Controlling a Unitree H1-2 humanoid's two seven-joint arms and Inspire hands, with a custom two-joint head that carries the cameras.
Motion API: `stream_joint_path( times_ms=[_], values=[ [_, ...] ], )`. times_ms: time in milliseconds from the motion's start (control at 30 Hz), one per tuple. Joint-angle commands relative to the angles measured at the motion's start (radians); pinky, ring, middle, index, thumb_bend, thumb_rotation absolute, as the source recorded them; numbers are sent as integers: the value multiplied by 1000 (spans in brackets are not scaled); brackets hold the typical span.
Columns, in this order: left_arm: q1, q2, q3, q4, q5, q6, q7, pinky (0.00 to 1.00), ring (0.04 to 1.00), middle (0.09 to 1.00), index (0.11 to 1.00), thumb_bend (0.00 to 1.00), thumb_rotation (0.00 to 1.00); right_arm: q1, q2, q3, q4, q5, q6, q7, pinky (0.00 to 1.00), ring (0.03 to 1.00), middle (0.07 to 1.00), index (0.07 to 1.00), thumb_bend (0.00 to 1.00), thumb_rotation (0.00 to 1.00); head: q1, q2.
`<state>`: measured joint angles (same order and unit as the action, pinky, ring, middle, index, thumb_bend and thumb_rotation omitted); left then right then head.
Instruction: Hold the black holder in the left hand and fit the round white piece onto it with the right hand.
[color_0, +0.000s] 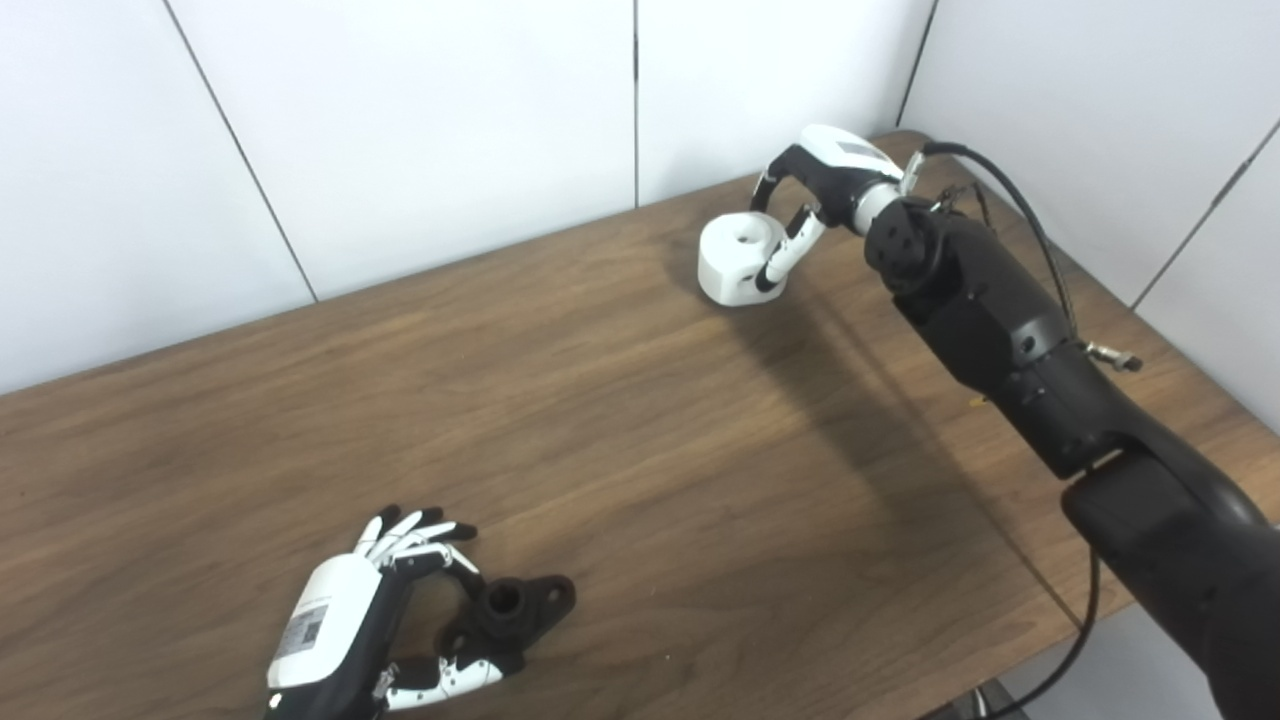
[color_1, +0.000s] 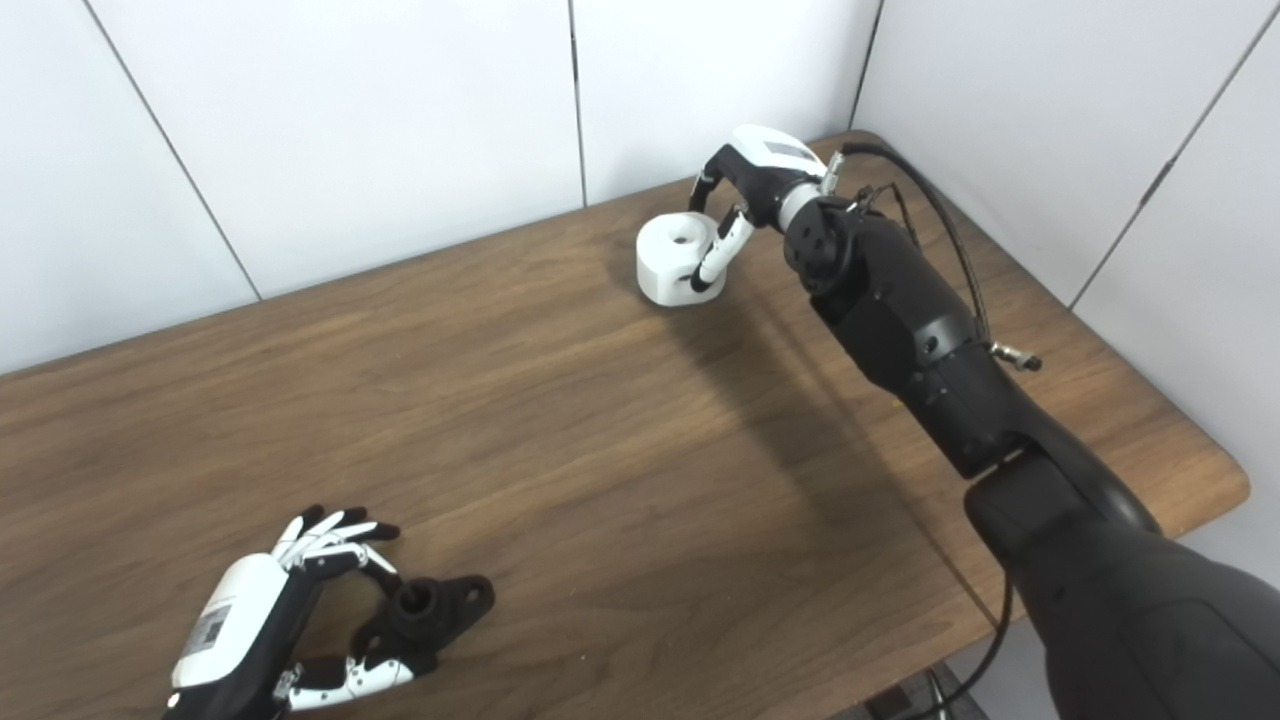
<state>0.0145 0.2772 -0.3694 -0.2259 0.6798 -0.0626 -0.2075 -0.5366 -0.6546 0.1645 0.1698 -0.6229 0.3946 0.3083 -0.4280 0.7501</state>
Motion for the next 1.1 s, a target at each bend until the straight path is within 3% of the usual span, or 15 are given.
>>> stream_joint_path(
  times_ms=[0, 300, 633, 900, 1067],
  values=[
    [11, 16, -12, 6, 20, 38, -51, 1000, 904, 782, 485, 521, 48, -41, -54, -3, -82, -21, -23, 2, 963, 942, 833, 487, 520, 139, 1, 7],
    [9, 15, -16, -2, 16, 56, -68, 1000, 906, 793, 485, 521, 49, -35, -79, 40, -405, -87, 67, 216, 1000, 948, 864, 487, 521, 145, 62, 29],
    [13, -10, -36, 13, 58, 50, -37, 1000, 893, 789, 485, 522, 51, -32, -59, 60, -667, -112, 66, 447, 1000, 907, 850, 487, 521, 143, 181, 67],
    [13, -24, -52, -4, 76, 86, -61, 1000, 911, 800, 485, 523, 53, 7, 14, 44, -849, -101, 75, 602, 1000, 924, 856, 485, 522, 143, 224, 84],
    [11, -25, -65, -21, 84, 105, -68, 1000, 910, 799, 485, 523, 53, 26, 59, 67, -919, -126, 73, 666, 1000, 918, 844, 484, 524, 141, 234, 90]
  ],
)
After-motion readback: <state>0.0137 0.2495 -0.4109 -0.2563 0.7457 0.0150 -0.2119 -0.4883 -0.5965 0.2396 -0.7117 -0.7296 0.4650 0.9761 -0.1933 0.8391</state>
